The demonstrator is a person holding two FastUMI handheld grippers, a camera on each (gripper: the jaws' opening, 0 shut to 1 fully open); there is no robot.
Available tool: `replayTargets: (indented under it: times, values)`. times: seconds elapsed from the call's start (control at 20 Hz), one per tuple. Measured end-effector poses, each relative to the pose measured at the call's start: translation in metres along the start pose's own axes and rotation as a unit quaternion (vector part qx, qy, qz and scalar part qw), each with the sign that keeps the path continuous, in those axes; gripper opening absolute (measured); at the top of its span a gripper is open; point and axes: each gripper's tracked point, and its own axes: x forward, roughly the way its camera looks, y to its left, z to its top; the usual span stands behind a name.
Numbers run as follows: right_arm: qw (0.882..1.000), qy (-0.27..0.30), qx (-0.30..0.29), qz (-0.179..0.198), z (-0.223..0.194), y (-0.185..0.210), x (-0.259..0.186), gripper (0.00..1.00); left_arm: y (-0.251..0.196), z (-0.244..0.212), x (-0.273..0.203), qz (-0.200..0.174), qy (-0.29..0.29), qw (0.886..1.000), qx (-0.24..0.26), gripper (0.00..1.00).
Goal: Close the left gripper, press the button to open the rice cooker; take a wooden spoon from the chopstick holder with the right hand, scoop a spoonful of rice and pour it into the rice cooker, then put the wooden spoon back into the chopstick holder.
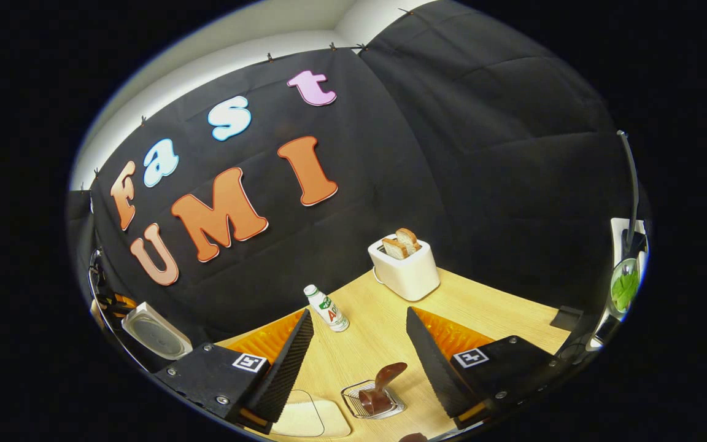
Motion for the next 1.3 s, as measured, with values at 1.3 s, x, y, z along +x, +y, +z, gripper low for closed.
replayTargets:
  times: [1.3]
  values:
    - [0.983,0.025,-0.174,0.058,0.002,-0.004,-0.017,0.95,-0.027,-0.251,-0.077,0.026,0.083,0.996,-0.006,1.00]
